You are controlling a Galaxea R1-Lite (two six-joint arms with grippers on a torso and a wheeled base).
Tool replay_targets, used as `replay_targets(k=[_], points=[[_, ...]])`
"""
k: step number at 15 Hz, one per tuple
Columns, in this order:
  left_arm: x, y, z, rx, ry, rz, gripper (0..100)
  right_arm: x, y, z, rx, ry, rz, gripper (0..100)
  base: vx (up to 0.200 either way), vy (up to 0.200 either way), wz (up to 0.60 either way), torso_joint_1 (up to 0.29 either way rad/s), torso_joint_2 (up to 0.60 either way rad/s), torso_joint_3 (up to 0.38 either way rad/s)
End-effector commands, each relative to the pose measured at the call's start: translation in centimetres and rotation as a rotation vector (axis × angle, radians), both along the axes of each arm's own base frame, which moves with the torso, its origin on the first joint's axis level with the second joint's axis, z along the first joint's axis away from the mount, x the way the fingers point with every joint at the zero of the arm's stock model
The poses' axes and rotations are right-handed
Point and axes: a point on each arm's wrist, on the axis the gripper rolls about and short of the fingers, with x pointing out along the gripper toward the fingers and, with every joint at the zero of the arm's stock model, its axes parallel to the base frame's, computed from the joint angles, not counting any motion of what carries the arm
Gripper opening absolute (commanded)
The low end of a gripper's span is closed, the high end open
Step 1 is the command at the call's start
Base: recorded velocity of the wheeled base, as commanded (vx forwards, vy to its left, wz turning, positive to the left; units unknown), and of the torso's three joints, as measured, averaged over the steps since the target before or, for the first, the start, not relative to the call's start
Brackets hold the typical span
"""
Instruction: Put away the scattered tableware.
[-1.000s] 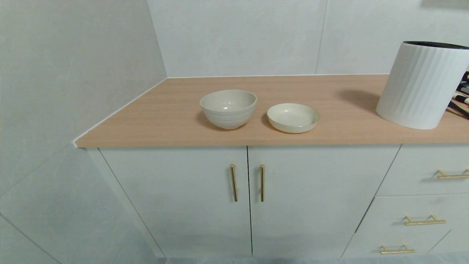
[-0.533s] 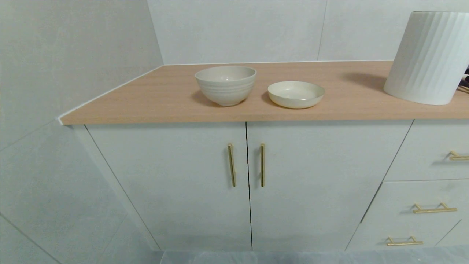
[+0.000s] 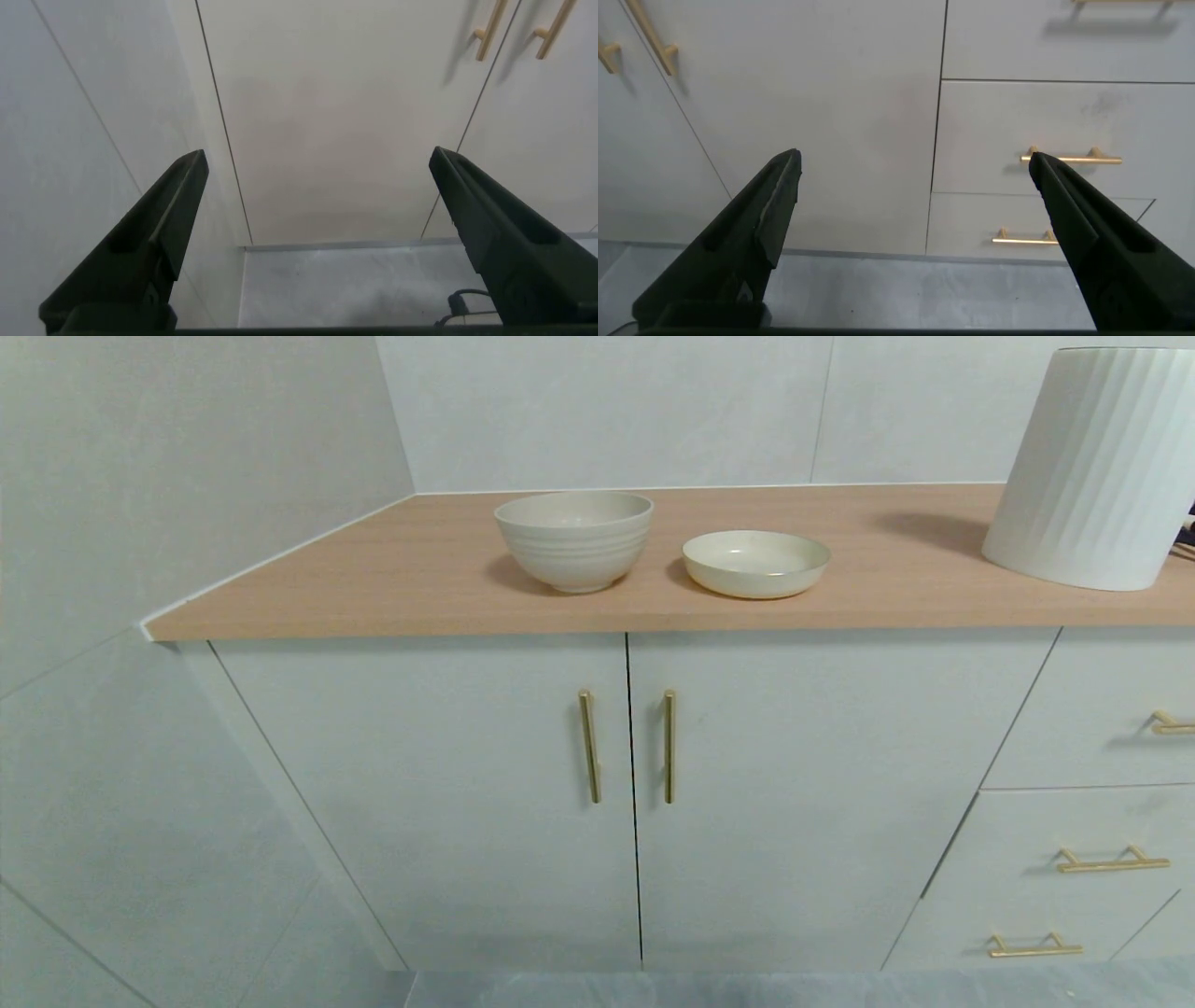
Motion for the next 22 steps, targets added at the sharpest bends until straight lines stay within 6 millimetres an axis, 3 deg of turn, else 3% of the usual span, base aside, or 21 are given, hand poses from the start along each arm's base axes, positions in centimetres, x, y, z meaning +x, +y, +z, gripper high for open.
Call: replay_targets(k=[1, 8, 10, 12, 16, 22], points=[[0.0, 0.0, 0.0, 0.001, 0.001, 0.001, 100, 0.0, 0.0, 0.0, 0.001, 0.002, 0.001, 100, 0.0, 0.0, 0.0, 0.0, 0.0, 0.0], [0.0, 0.0, 0.0, 0.002, 0.001, -0.001, 100, 0.0, 0.0, 0.2, -0.001, -0.013, -0.001, 100, 0.0, 0.0, 0.0, 0.0, 0.0, 0.0], [0.0, 0.0, 0.0, 0.005, 0.001, -0.001, 100, -1.1, 0.0, 3.5, 0.042, -0.141, 0.026, 100, 0.0, 0.0, 0.0, 0.0, 0.0, 0.0], [0.0, 0.0, 0.0, 0.005, 0.001, -0.001, 100, -0.3, 0.2, 3.7, 0.041, -0.041, 0.114, 100, 0.0, 0.0, 0.0, 0.0, 0.0, 0.0], [0.0, 0.0, 0.0, 0.005, 0.0, -0.001, 100, 3.7, 0.7, 5.6, 0.063, 0.256, 0.303, 100, 0.0, 0.0, 0.0, 0.0, 0.0, 0.0], [0.0, 0.0, 0.0, 0.005, 0.0, -0.001, 100, 12.0, 3.2, 10.8, 0.03, 0.458, 0.493, 100, 0.0, 0.0, 0.0, 0.0, 0.0, 0.0]])
